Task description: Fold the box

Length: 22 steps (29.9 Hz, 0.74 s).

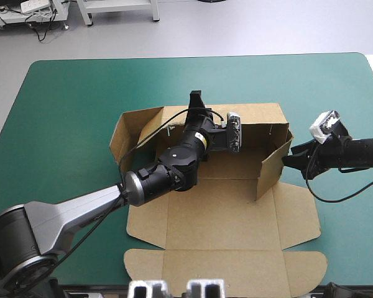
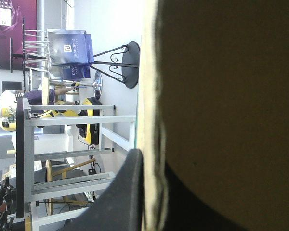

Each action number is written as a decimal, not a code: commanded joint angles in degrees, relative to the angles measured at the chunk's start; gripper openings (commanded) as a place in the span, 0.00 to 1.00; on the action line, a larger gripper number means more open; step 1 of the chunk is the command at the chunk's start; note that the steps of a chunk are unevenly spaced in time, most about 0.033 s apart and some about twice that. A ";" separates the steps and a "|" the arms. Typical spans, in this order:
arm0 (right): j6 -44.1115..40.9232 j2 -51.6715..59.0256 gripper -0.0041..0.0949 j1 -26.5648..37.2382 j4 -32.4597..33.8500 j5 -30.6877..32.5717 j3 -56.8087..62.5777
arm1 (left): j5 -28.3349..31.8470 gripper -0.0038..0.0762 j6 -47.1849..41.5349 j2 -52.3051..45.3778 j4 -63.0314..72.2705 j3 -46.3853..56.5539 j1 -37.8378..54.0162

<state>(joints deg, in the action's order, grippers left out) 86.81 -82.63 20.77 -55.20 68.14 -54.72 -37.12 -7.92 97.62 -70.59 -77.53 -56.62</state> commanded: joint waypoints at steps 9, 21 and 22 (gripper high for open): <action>0.48 1.62 0.51 -2.41 -6.41 1.42 -1.02 | -0.82 0.03 2.75 -1.63 -0.51 -1.42 -0.37; 7.69 -2.27 0.51 -6.22 -18.67 -4.60 -1.02 | -0.19 0.03 2.75 -1.63 -0.90 -1.42 -0.37; 7.51 -2.82 0.50 -6.66 -19.49 -5.22 -1.02 | -0.19 0.03 2.75 -1.63 -0.90 -1.42 -0.37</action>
<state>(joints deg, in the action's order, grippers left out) 93.50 -85.84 15.46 -66.89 64.21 -54.36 -37.70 -4.88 98.30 -71.21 -77.53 -56.62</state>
